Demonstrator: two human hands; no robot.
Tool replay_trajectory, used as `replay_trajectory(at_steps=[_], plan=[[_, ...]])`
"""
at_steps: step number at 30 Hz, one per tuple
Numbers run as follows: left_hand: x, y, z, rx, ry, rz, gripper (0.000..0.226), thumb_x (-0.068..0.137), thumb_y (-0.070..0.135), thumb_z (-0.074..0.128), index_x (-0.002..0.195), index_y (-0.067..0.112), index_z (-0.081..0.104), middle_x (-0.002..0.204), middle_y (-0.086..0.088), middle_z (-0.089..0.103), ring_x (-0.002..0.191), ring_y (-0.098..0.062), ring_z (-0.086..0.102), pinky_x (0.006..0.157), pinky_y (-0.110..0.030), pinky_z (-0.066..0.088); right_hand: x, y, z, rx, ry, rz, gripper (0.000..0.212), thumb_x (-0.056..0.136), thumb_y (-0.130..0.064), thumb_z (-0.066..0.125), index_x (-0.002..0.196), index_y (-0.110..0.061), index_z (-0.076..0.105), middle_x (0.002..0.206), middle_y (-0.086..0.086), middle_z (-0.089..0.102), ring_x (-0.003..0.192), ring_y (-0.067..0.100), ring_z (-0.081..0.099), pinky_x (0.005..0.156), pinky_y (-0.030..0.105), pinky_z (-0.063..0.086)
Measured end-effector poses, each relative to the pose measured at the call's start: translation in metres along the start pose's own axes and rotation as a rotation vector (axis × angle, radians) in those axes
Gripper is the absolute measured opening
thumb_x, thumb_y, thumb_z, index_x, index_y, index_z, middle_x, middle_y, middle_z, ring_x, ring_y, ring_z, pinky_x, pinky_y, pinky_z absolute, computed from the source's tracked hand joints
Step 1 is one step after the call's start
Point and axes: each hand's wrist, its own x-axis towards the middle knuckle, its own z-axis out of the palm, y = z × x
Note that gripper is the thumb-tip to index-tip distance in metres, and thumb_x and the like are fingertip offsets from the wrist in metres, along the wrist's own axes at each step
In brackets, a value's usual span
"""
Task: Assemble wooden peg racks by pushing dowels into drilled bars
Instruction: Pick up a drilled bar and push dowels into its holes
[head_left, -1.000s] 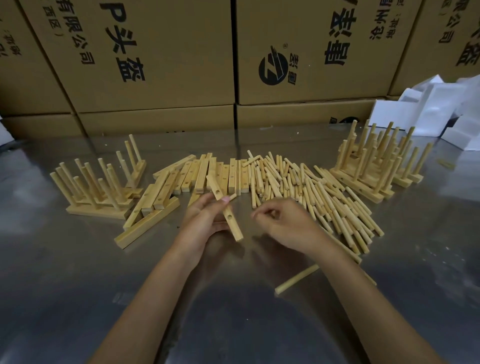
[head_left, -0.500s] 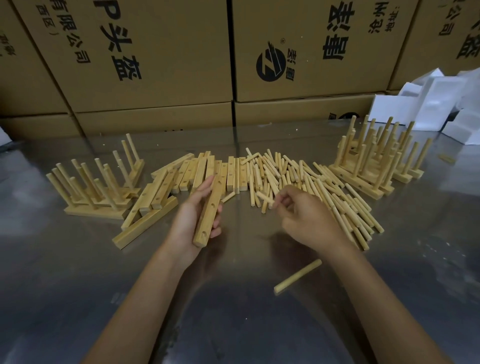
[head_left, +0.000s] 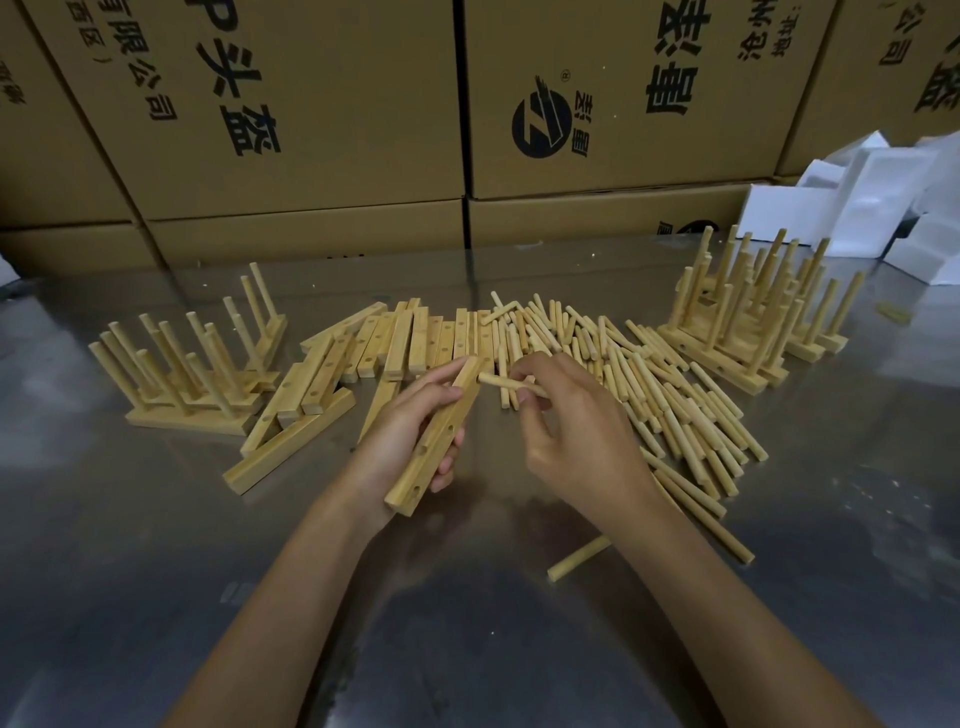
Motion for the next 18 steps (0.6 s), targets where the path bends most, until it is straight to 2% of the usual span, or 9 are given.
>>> replay_trajectory(at_steps=[3, 7, 15, 18], plan=[[-0.001, 0.001, 0.004, 0.052, 0.015, 0.025, 0.031, 0.104, 0.027, 0.046, 0.12, 0.045, 0.064, 0.069, -0.007, 0.057, 0.046, -0.016, 0.044, 0.04, -0.024, 0.036, 0.0, -0.003, -0.001, -0.041, -0.009, -0.047, 0.013, 0.096, -0.018, 0.059, 0.109, -0.019, 0.059, 0.096, -0.005, 0.056, 0.082, 0.013, 0.056, 0.07, 0.041, 0.052], [-0.003, 0.001, 0.009, 0.1, 0.044, 0.082, 0.026, 0.103, 0.03, 0.052, 0.115, 0.047, 0.067, 0.073, -0.005, 0.061, 0.045, -0.015, 0.045, 0.041, -0.023, 0.035, 0.0, -0.003, -0.005, -0.074, 0.015, -0.104, 0.002, 0.097, -0.012, 0.059, 0.098, -0.012, 0.06, 0.087, -0.001, 0.055, 0.078, 0.017, 0.052, 0.065, 0.041, 0.05], [-0.009, 0.001, 0.012, 0.102, 0.05, 0.139, 0.029, 0.099, 0.032, 0.059, 0.122, 0.048, 0.066, 0.076, -0.004, 0.065, 0.046, -0.012, 0.048, 0.041, -0.021, 0.038, -0.002, -0.001, 0.001, -0.074, 0.109, -0.109, 0.007, 0.094, -0.009, 0.059, 0.091, -0.013, 0.065, 0.077, -0.003, 0.062, 0.063, 0.018, 0.056, 0.054, 0.036, 0.049], [-0.012, 0.003, 0.013, 0.129, 0.041, 0.139, 0.029, 0.094, 0.037, 0.062, 0.118, 0.052, 0.067, 0.077, -0.002, 0.066, 0.048, -0.011, 0.048, 0.042, -0.022, 0.039, -0.002, 0.0, 0.002, -0.072, 0.134, -0.077, 0.007, 0.093, -0.011, 0.061, 0.092, -0.016, 0.067, 0.075, -0.006, 0.064, 0.059, 0.015, 0.057, 0.051, 0.029, 0.046]])
